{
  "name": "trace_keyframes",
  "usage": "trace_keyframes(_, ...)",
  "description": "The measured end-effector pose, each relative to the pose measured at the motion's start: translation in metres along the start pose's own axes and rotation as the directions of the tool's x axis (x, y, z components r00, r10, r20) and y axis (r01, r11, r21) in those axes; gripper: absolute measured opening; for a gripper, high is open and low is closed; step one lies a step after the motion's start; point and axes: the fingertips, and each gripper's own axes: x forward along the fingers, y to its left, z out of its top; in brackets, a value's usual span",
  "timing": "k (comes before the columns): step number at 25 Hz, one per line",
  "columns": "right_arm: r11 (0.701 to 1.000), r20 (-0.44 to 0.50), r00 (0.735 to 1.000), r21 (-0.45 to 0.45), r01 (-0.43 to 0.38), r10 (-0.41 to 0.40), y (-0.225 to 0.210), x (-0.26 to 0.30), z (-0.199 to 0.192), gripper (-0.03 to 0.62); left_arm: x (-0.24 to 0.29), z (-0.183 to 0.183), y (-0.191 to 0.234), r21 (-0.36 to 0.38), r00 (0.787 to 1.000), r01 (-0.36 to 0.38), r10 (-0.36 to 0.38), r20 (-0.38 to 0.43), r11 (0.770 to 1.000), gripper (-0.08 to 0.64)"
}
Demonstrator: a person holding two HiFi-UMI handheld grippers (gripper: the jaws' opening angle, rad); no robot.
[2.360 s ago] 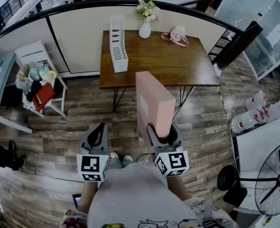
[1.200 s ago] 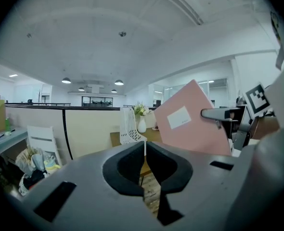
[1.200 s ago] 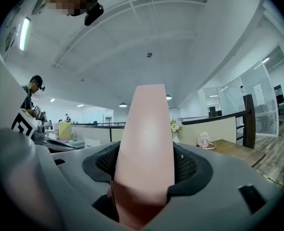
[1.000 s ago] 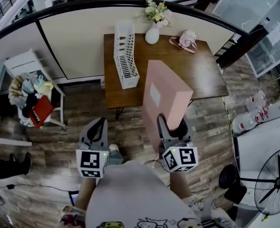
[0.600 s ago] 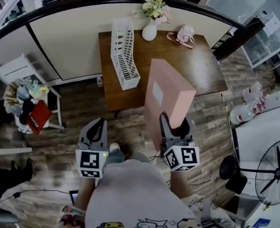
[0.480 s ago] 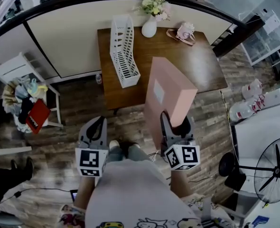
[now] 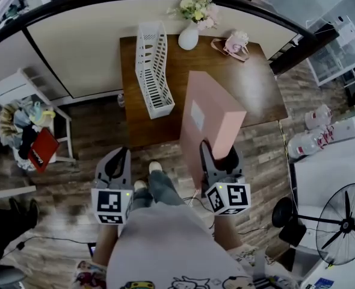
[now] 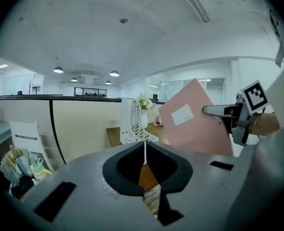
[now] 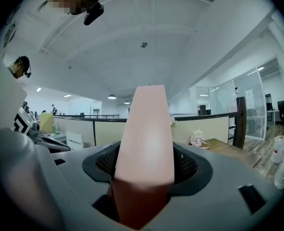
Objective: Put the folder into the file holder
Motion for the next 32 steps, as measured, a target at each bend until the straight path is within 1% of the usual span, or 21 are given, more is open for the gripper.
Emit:
trace_keyframes(4,1.000,0.010,1.000,-0.005,-0.023,0.023,-0.012,0.034,0.008,0.291,0.030,0.015,0.008,-0.003,1.000,-0.023,0.023,0.011,1.000,0.014)
trace_keyframes(11,0.996,0.020,0.996,-0.007,-0.089,0.089,-0.033,0.098,0.020,0.290,0.083,0.047,0.015,0.000,0.997,-0.069,0.069,0.039,0.998,0.014)
trace_keyframes(17,0.990,0.038,0.989,-0.009,-0.141,0.141,-0.041,0.132,0.029,0.291,0.110,0.066,0.018,0.004,0.993,-0.106,0.106,0.055,0.994,0.014)
trace_keyframes(21,0.987,0.047,0.986,-0.007,-0.161,0.161,-0.042,0.142,0.034,0.291,0.116,0.069,0.021,0.000,0.991,-0.123,0.123,0.053,0.992,0.014)
trace_keyframes(24,0.987,0.053,0.986,-0.005,-0.159,0.159,-0.043,0.143,0.038,0.290,0.117,0.072,0.022,0.005,0.991,-0.122,0.122,0.052,0.992,0.014)
trace_keyframes(32,0.991,0.077,0.988,-0.002,-0.135,0.135,-0.037,0.132,0.043,0.290,0.108,0.073,0.019,0.017,0.995,-0.083,0.082,0.055,0.996,0.014)
